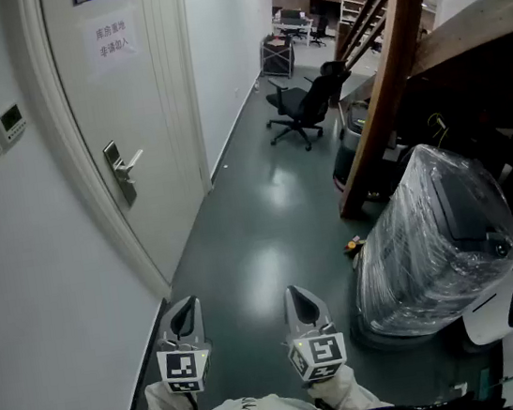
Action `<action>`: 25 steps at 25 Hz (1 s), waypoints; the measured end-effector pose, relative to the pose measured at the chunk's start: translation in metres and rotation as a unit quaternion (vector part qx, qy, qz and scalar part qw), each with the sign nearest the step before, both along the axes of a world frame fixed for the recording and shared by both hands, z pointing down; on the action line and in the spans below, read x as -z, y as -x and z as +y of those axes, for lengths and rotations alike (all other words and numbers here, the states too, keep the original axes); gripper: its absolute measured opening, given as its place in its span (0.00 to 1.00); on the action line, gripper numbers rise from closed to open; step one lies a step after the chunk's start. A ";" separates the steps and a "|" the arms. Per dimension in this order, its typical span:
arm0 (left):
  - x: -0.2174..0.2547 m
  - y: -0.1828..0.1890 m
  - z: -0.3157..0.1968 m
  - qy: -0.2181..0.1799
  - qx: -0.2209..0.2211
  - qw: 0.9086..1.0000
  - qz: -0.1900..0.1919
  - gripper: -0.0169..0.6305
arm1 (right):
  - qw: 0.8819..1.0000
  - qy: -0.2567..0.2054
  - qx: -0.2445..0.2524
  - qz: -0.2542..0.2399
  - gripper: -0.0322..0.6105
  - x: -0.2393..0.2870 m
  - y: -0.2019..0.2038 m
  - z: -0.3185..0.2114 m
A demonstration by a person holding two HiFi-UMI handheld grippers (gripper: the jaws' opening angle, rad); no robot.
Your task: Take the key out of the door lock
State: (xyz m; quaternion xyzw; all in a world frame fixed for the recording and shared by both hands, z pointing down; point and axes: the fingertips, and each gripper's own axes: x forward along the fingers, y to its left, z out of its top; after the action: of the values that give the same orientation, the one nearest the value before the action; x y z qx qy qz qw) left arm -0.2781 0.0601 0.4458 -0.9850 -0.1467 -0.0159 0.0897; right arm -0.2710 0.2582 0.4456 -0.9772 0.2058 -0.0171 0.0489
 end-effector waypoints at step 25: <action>-0.018 0.009 0.040 -0.010 0.012 1.000 -0.018 0.03 | 0.999 -0.034 0.005 -0.022 0.05 -0.025 0.005 0.046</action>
State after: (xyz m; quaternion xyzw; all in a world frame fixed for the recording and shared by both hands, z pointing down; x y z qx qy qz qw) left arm -0.2867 0.0996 0.4635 -0.9853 -0.1361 -0.0359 0.0966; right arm -0.2760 0.3037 0.4709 -0.9733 0.2102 -0.0318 0.0863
